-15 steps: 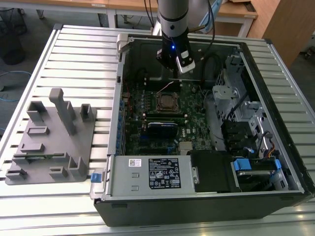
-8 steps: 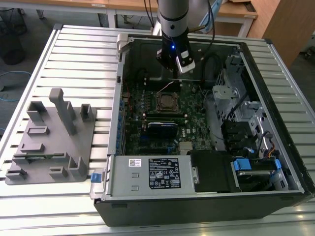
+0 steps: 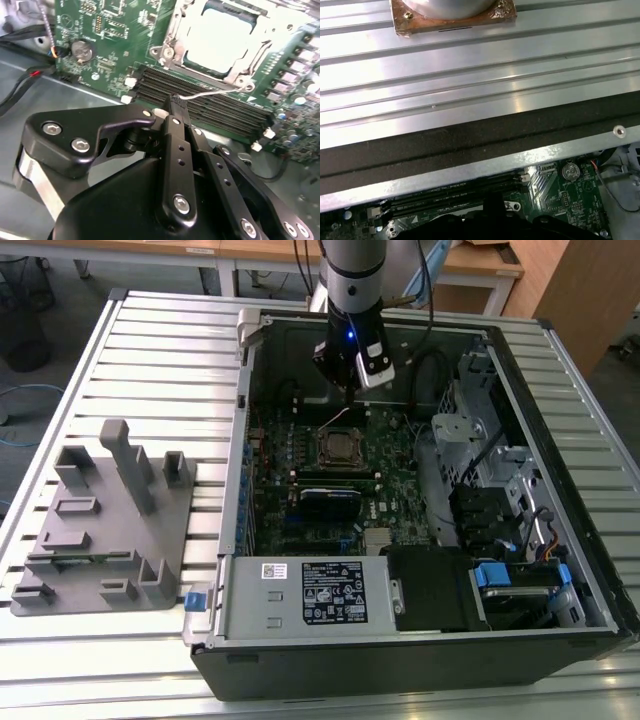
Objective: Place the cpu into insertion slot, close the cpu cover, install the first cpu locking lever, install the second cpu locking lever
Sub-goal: 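Install the first cpu locking lever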
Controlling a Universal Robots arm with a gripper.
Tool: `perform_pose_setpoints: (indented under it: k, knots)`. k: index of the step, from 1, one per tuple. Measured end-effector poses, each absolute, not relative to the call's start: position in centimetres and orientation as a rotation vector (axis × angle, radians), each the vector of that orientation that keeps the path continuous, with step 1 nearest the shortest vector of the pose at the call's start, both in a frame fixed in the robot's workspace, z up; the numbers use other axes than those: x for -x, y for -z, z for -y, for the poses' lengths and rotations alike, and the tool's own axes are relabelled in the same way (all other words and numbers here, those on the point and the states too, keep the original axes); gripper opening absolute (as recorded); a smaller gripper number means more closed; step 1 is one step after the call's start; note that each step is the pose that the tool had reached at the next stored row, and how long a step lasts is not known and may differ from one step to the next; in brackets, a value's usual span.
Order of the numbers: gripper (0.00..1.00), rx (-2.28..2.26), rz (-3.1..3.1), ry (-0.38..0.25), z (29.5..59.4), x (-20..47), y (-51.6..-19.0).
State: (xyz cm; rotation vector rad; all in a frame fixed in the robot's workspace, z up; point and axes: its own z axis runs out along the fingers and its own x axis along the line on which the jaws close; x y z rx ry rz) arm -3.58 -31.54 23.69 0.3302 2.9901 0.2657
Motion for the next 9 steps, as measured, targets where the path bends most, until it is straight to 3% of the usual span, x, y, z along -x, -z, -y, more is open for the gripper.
perform_pose_setpoints:
  k: [5, 9]
  knots:
    - [0.11, -0.317, -3.038, -0.187, 31.54, 3.58, -23.68]
    - [0.11, -0.312, -3.042, -0.180, 31.54, 3.58, -23.68]
